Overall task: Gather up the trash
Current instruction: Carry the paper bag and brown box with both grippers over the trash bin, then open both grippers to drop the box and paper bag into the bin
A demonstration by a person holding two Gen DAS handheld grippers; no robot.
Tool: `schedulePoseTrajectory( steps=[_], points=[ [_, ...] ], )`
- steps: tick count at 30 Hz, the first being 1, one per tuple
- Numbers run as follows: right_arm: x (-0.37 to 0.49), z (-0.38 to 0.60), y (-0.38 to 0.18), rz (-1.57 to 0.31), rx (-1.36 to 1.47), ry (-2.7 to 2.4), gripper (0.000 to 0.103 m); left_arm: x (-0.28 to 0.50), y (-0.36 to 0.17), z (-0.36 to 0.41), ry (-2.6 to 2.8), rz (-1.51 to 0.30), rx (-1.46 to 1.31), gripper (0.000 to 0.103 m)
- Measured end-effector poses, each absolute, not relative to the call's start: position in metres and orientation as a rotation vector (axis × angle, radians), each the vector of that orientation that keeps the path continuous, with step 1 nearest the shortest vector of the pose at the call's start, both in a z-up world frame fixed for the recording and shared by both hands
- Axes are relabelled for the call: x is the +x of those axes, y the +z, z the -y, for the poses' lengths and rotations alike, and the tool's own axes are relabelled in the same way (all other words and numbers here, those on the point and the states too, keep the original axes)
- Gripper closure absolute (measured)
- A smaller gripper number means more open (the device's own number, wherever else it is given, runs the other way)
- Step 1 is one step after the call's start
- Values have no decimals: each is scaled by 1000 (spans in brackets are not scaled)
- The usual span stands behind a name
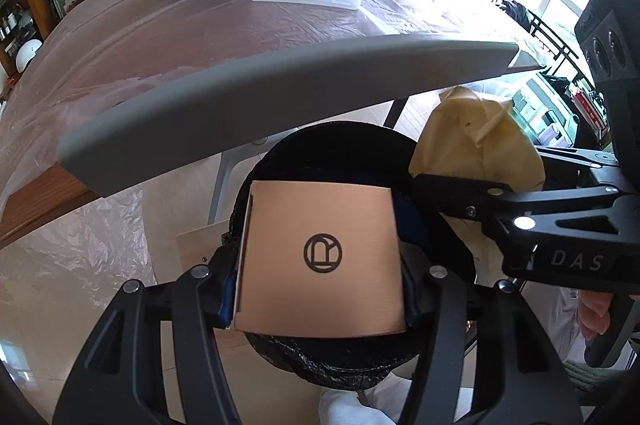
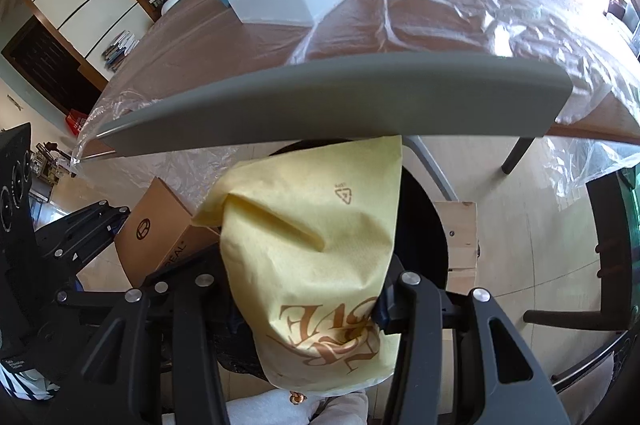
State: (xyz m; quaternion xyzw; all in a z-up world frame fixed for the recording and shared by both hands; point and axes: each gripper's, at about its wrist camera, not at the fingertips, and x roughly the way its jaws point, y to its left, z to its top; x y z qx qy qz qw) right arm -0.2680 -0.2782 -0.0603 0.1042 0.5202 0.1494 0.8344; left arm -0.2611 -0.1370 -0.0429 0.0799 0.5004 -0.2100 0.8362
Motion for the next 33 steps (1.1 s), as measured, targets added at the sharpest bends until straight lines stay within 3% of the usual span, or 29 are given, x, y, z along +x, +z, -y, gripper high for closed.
schedulePoseTrajectory(
  steps=[23,27,29,33],
  points=[
    [-255,289,-84,-1167,243,293,57,-253,-62,141,-427,-1101,194,44],
    [-252,288,-83,-1171,244,294,46,-254,-61,141,-431,-1095,201,43],
    [-252,289,-84,-1174,255,296,40,-254,-61,142,-425,-1093,210,37],
    [-254,292,-87,-1178,262,290,36,-253,-61,140,-420,-1094,201,34]
  ],
)
